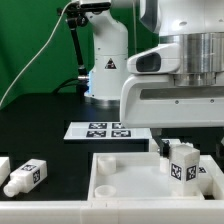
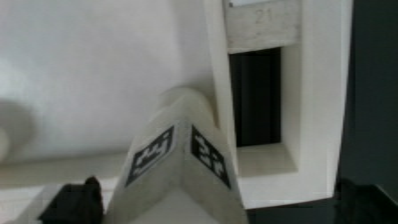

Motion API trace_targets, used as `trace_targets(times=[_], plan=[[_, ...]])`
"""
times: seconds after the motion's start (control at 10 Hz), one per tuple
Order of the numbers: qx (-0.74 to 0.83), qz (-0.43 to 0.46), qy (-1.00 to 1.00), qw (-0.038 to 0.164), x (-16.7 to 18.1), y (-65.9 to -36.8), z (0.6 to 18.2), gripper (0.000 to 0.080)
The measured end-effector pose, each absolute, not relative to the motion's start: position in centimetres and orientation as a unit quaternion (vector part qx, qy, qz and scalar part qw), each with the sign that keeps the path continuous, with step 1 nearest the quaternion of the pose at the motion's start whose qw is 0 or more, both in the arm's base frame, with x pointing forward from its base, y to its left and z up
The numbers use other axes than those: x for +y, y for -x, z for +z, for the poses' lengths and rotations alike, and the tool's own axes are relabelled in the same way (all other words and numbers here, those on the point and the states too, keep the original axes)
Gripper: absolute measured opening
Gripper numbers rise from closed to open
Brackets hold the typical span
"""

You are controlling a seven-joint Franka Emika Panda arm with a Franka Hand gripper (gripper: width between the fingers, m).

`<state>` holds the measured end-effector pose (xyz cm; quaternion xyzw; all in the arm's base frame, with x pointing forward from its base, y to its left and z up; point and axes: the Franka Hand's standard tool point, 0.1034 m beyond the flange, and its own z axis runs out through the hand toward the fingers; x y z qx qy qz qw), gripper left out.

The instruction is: Assemble one leg

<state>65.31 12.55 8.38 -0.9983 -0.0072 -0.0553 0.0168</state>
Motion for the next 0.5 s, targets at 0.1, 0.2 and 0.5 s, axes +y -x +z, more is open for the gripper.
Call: trace_targets(times=[0.1,0.2,0.5], plan=[[-0.057,-0.056,0.997,0.014,12.3,-65.4,8.4,0.0649],[-0.105,-0.056,0.993,0.010,11.8,-65.5,8.4,0.0649],[-0.199,-0.056,0.978,-0.004,11.1,-65.7,8.4,0.0649]])
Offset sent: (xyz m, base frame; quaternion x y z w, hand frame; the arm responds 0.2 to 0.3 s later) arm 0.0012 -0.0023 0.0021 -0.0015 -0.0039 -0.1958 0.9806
